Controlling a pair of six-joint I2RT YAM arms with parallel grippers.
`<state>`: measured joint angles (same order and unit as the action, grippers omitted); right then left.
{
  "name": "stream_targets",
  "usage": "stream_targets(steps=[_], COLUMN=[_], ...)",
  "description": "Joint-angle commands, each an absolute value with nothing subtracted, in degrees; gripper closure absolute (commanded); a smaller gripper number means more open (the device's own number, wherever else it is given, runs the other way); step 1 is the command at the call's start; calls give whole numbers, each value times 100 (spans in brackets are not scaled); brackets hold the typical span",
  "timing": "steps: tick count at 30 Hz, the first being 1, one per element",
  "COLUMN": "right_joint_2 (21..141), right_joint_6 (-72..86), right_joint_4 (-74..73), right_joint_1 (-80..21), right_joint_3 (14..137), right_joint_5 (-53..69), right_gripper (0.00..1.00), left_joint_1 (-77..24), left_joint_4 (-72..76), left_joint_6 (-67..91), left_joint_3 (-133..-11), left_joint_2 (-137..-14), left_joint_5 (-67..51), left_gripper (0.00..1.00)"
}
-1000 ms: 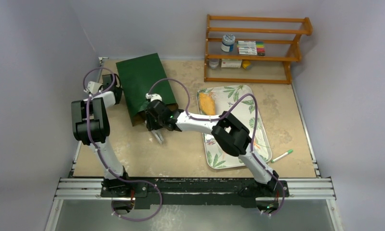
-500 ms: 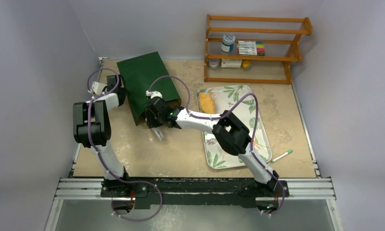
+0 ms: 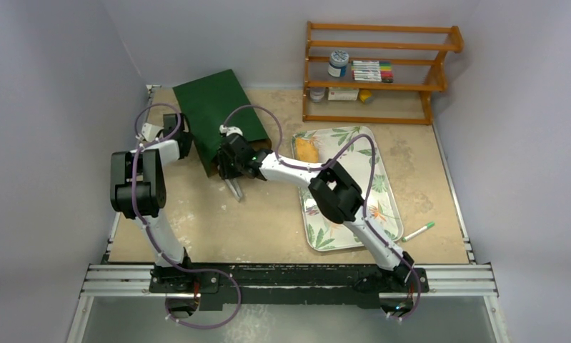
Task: Take the fake bread out of the paper bag
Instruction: Take out the fake bread from the paper bag.
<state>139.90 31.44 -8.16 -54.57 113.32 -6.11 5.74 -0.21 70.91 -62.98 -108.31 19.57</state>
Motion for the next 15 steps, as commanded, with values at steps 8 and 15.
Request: stream_targets(steps=[8, 15], right_joint_2=[13949, 13347], right_joint_6=[2965, 2972], right_joint_4=[-1133, -1298], right_joint_1=[-5353, -5361], right_joint_3=[11846, 11439], right_joint_5=[-381, -586], right_gripper=[83, 100], left_joint_1=[492, 492], left_joint_4=[97, -165], left_joint_6=[7274, 7528], left_joint_3=[-6226, -6221], left_joint_2=[-10510, -10158], left_joint_5=[1880, 1949], left_gripper=[66, 66])
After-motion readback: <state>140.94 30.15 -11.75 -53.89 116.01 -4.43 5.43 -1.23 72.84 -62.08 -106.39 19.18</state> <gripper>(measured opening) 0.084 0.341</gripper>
